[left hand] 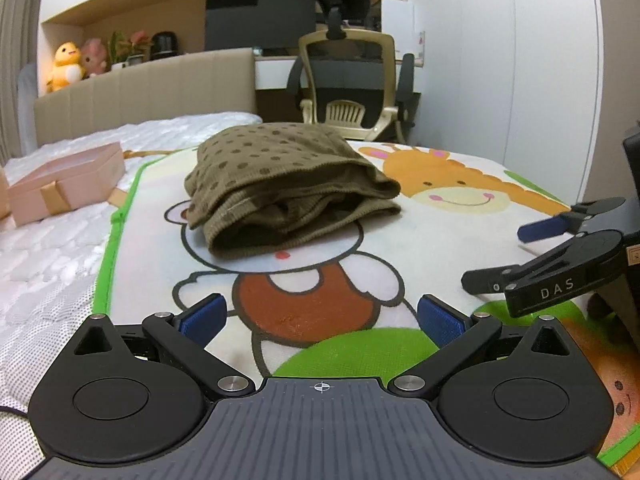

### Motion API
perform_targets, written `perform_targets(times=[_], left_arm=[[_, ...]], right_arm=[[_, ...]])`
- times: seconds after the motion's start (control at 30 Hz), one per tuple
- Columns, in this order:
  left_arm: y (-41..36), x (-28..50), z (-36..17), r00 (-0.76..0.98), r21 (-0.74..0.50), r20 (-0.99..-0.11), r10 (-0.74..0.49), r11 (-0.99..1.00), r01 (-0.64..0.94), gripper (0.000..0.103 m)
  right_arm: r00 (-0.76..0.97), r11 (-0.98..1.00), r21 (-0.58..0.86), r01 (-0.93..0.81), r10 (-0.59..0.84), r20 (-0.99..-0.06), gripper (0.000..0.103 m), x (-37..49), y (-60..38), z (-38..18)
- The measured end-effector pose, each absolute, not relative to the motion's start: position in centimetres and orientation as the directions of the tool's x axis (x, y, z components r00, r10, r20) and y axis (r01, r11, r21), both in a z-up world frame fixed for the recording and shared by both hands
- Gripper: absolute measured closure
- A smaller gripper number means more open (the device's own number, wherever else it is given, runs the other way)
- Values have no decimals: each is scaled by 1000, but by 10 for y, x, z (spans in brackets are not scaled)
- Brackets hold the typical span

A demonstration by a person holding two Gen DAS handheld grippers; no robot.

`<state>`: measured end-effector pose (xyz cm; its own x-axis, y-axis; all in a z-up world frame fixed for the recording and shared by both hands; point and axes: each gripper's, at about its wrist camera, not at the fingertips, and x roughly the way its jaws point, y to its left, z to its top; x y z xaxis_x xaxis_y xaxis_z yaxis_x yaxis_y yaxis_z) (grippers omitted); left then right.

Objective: Fold clothes

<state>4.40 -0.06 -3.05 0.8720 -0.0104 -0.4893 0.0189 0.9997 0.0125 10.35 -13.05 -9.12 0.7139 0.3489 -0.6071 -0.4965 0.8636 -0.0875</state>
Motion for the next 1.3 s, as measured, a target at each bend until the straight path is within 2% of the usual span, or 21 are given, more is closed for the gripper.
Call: perform_targets(times=[0.13, 0.33, 0.53, 1.3], left_arm=[[1, 45, -31, 867, 2, -498, -14, 1000, 17, 0], [4, 51, -34, 846, -17, -534, -13, 1000, 5, 0], [2, 66, -40, 778, 9, -628, 27, 1000, -28, 0], [3, 69, -41, 773, 14, -634, 27, 1000, -23, 0]], right_arm=[[710, 865, -79, -495, 351, -610, 0, 103, -131, -92], [673, 870, 9, -493, 388, -630, 0, 113, -141, -93], [677, 870, -6, -492, 378, -631, 0, 112, -138, -93], [676, 871, -5, -491, 378, -633, 0, 111, -137, -92]])
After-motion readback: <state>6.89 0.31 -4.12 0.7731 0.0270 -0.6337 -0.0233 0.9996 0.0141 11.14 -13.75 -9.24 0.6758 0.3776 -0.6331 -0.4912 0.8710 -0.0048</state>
